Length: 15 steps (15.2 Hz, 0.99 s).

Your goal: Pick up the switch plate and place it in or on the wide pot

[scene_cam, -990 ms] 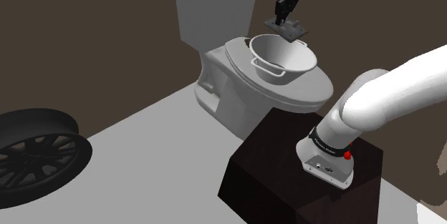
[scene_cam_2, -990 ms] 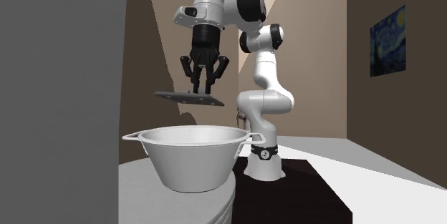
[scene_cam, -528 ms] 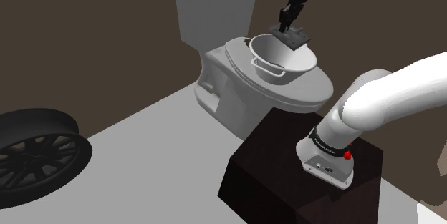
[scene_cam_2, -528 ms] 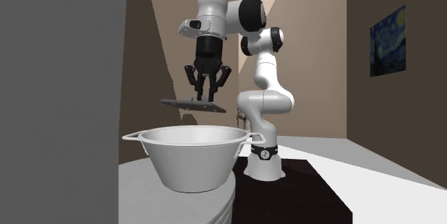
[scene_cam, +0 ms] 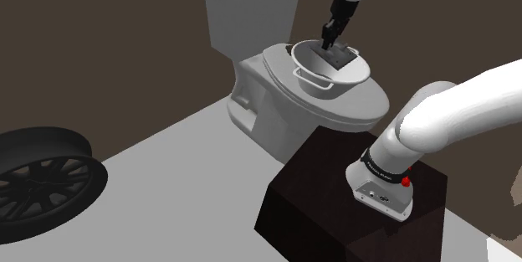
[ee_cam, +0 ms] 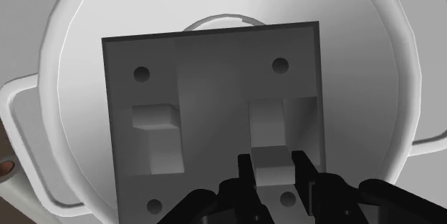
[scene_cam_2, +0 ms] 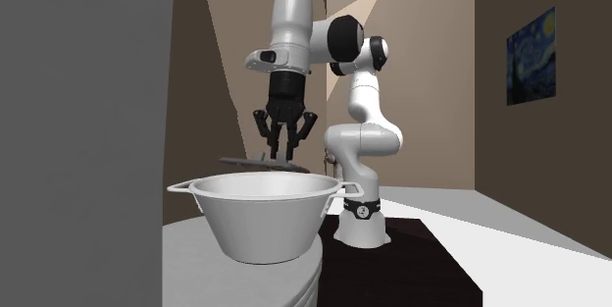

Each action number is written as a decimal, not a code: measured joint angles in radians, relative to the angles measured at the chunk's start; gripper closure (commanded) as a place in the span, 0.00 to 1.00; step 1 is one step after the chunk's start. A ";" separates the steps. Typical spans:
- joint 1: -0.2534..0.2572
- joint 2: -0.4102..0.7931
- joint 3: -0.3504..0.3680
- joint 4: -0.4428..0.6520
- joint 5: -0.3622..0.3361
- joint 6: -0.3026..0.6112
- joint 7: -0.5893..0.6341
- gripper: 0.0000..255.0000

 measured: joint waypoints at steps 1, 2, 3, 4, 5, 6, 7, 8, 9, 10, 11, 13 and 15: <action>0.000 0.005 -0.001 -0.009 -0.001 0.013 0.002 1.00; 0.000 0.008 -0.002 -0.020 -0.002 0.028 0.003 1.00; -0.001 0.017 -0.007 -0.028 -0.004 0.044 0.001 1.00; -0.001 0.018 -0.007 -0.035 -0.005 0.052 0.003 1.00; -0.001 0.019 -0.008 -0.038 -0.005 0.056 0.002 1.00; -0.002 0.018 -0.008 -0.040 -0.006 0.058 0.002 1.00; -0.002 0.019 -0.009 -0.041 -0.006 0.060 0.003 1.00; -0.002 0.019 -0.009 -0.041 -0.006 0.060 0.003 1.00; -0.002 0.019 -0.009 -0.041 -0.006 0.060 0.003 1.00; -0.002 0.019 -0.009 -0.042 -0.006 0.061 0.003 0.00; -0.002 0.019 -0.009 -0.041 -0.006 0.061 0.003 0.00; -0.002 0.019 -0.009 -0.041 -0.006 0.061 0.003 0.00; -0.002 0.019 -0.009 -0.041 -0.006 0.061 0.003 0.00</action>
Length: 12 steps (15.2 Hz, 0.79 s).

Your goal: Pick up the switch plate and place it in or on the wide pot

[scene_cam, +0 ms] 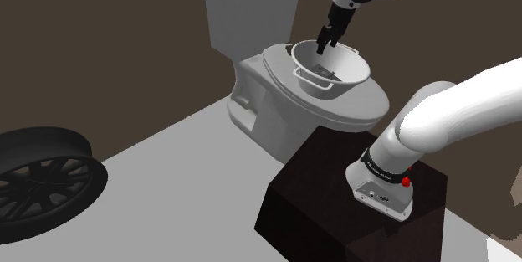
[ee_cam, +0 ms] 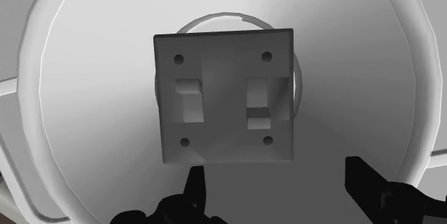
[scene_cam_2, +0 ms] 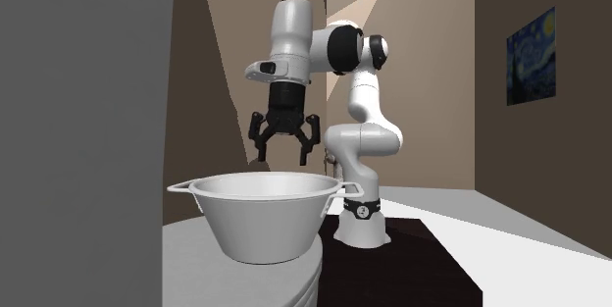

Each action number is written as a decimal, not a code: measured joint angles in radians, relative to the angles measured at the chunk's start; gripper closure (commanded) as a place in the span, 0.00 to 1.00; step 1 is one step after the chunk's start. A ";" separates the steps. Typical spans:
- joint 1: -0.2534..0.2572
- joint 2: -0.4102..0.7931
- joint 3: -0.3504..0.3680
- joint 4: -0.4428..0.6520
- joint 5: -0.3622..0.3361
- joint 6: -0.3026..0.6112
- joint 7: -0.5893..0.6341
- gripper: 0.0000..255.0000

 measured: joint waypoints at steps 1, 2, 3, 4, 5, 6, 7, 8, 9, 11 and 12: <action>0.000 0.000 0.000 0.000 0.000 0.000 0.000 0.00; 0.001 -0.005 0.003 0.013 0.002 -0.017 0.000 0.00; 0.000 -0.017 0.007 0.025 0.003 -0.042 -0.001 0.00; 0.001 -0.033 0.014 0.042 0.006 -0.074 0.000 0.00; 0.002 -0.039 0.017 0.065 0.009 -0.103 -0.002 0.00; 0.003 -0.046 0.021 0.078 0.011 -0.123 -0.001 0.00; 0.004 -0.044 0.023 0.086 0.013 -0.130 -0.001 0.00; 0.004 -0.045 0.024 0.090 0.014 -0.135 -0.001 0.00; 0.005 -0.044 0.024 0.093 0.014 -0.137 -0.001 0.00; 0.005 -0.044 0.024 0.095 0.014 -0.139 -0.001 0.00; 0.005 -0.044 0.024 0.095 0.014 -0.139 -0.001 0.00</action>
